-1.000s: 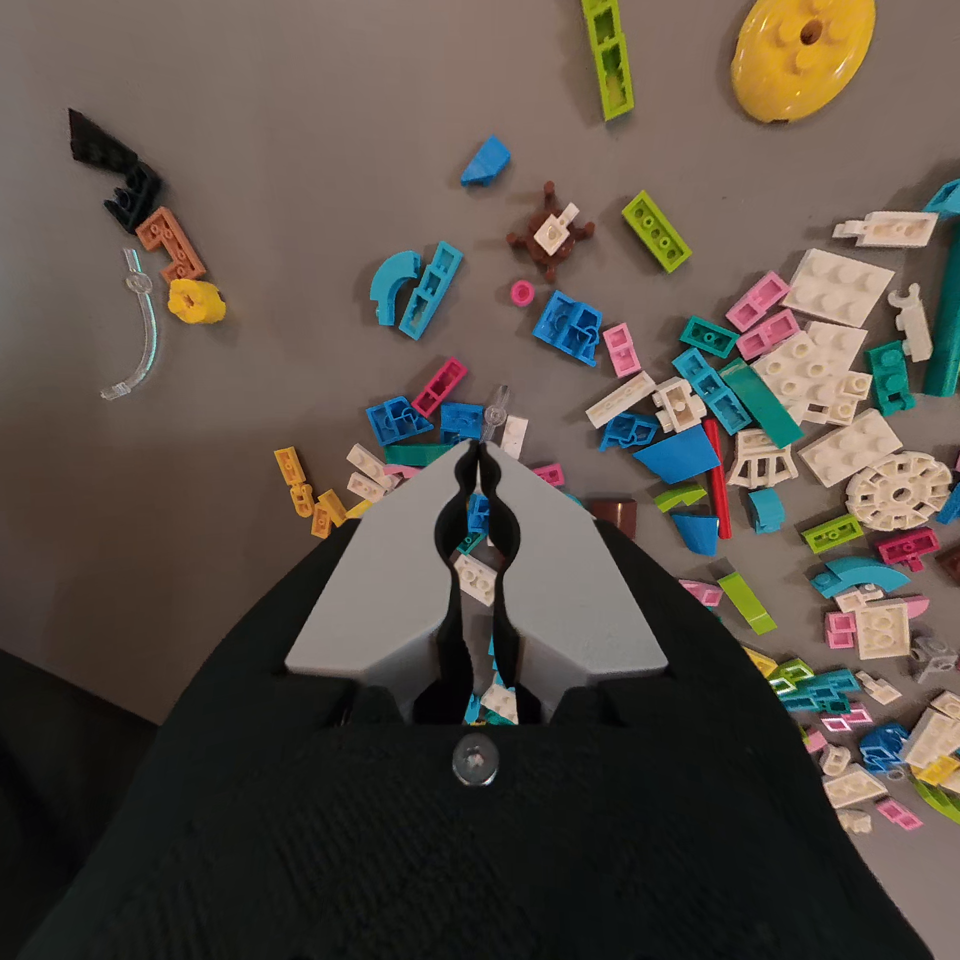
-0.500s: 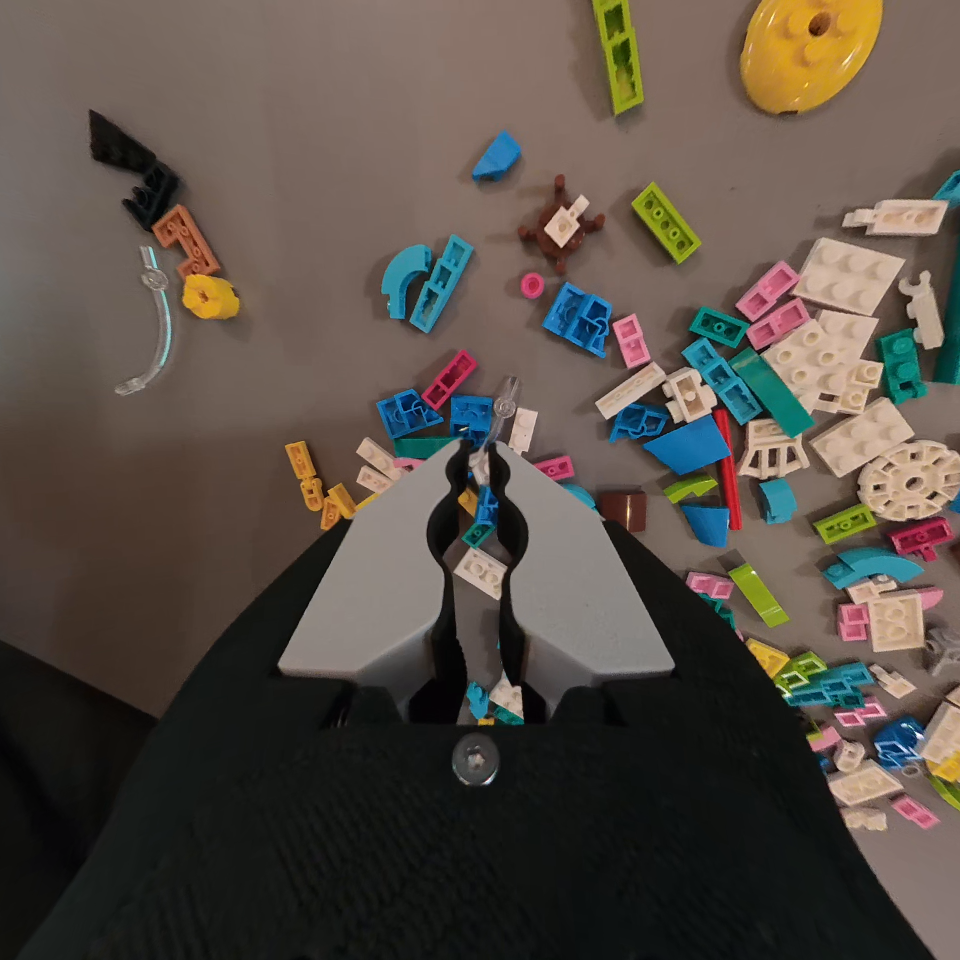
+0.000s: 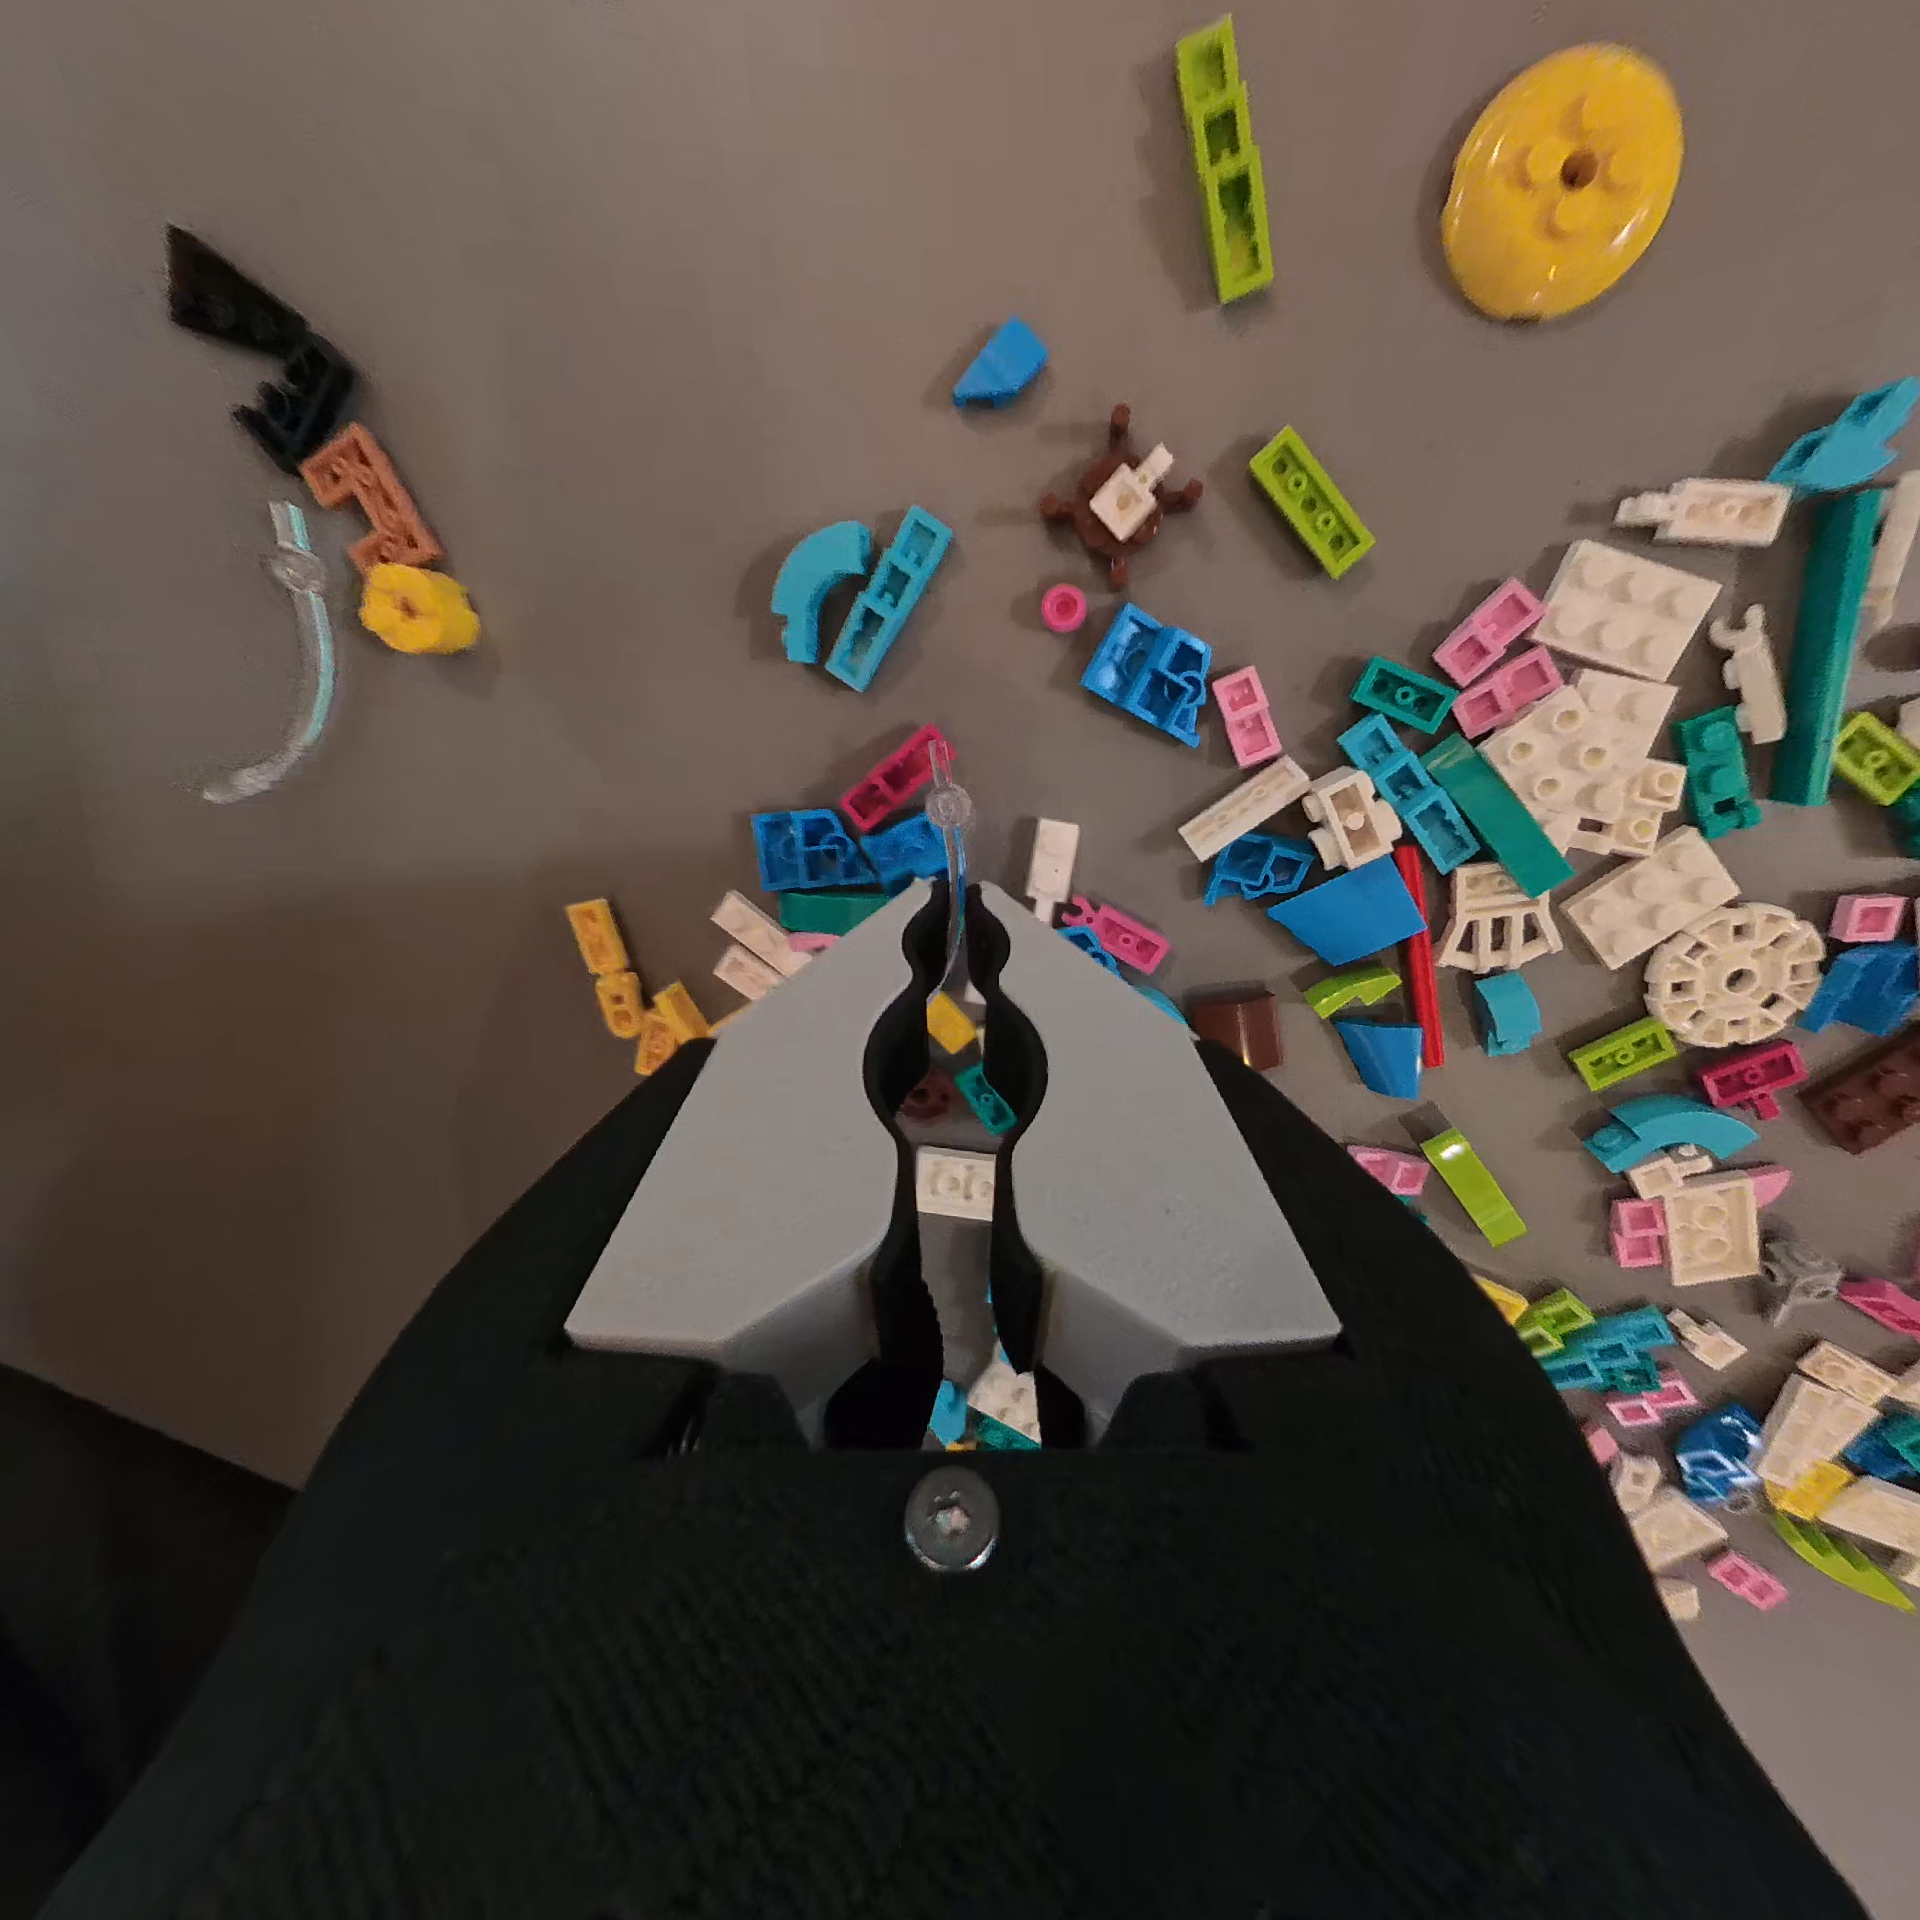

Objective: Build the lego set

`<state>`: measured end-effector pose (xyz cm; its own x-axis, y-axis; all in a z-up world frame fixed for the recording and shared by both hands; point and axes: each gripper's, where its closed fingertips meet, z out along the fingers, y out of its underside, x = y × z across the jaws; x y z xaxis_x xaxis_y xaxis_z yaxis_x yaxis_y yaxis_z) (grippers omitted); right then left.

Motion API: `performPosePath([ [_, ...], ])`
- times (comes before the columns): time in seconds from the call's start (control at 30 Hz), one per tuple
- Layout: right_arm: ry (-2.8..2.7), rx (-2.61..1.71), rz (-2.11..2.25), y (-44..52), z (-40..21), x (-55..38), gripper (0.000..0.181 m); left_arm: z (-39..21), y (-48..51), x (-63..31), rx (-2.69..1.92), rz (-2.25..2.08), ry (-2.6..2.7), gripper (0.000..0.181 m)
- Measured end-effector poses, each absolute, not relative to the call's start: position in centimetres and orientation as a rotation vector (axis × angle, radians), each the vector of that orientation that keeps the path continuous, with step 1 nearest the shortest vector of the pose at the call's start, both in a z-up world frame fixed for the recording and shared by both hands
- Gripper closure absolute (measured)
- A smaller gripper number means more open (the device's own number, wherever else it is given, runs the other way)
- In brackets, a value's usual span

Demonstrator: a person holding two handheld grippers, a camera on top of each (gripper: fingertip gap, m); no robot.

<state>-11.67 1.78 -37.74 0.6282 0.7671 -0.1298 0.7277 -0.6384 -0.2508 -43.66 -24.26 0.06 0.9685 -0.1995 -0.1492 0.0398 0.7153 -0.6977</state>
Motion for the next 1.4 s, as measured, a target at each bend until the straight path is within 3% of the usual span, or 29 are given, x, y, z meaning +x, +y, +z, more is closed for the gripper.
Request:
performPosePath([
  [0.2,-1.354,-2.501,0.653,-2.9,-35.2,-18.6,0.181,0.0,-24.0,-43.5,-0.770,-0.135,0.224,0.159],
  [0.5,-1.653,-2.350,0.878,-11.6,-37.1,-27.9,0.180,0.0,-23.6,-42.8,-0.782,-0.134,0.249,0.159],
  [0.6,-1.680,-2.379,0.852,-12.2,-37.9,-28.4,0.148,-0.1,-23.6,-42.8,-0.787,-0.137,0.255,0.159],
  [0.8,-1.494,-2.402,0.730,-7.4,-36.7,-25.9,0.171,0.1,-23.8,-42.6,-0.775,-0.146,0.260,0.159],
  [1.1,-1.504,-2.488,0.627,-6.9,-38.8,-23.8,0.168,-0.1,-23.3,-42.2,-0.789,-0.155,0.276,0.159],
  [1.4,-1.654,-2.367,0.448,-7.1,-39.1,-24.0,0.181,-0.2,-23.3,-42.3,-0.795,-0.154,0.275,0.159],
])
